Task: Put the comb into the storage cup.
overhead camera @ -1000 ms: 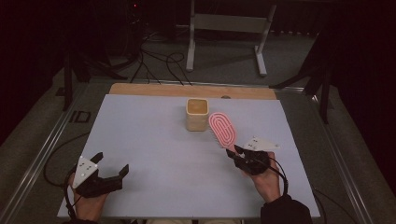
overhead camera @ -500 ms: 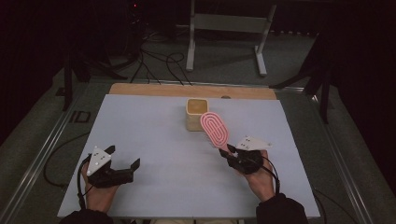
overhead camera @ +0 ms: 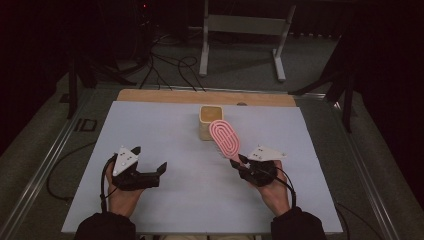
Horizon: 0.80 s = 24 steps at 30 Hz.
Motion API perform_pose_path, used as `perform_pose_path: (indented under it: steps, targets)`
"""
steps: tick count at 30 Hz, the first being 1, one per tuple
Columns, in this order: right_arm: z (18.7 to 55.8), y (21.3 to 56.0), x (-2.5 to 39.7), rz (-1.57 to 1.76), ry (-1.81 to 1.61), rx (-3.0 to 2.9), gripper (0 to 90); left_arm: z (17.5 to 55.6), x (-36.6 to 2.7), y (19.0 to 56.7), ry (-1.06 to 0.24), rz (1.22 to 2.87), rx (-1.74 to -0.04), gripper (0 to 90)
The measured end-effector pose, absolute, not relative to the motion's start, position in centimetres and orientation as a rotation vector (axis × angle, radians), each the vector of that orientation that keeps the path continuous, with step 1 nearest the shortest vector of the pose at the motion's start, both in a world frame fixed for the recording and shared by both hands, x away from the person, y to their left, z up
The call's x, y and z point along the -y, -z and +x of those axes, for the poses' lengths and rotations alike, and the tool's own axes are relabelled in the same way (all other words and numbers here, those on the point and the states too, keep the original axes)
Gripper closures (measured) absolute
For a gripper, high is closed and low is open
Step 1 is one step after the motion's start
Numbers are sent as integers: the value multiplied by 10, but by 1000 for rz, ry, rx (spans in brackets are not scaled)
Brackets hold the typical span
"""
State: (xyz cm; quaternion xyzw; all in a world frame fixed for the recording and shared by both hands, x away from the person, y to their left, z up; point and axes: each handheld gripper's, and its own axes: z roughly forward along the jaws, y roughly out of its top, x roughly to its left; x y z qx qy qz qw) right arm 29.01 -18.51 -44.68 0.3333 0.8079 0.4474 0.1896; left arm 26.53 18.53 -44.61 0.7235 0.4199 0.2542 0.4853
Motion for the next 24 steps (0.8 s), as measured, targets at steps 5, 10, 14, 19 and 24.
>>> perform_pose_path:
  steps: [5, 10, 14, 19, 24]
  targets:
    - [289, 448, 183, 939, -1260, -2264, 695, 272, -177, 444, -601, 1775, -1023, 1]
    - [289, 448, 181, 934, -1260, -2265, 696, 276, -169, 442, -574, 1772, -1007, 1]
    - [289, 450, 179, 931, -1253, -2270, 695, 278, -161, 438, -565, 1781, -990, 1]
    - [288, 451, 176, 935, -1261, -2262, 695, 281, -150, 437, -547, 1787, -973, 1]
    - [287, 451, 175, 935, -1264, -2257, 695, 282, -140, 437, -520, 1794, -955, 1]
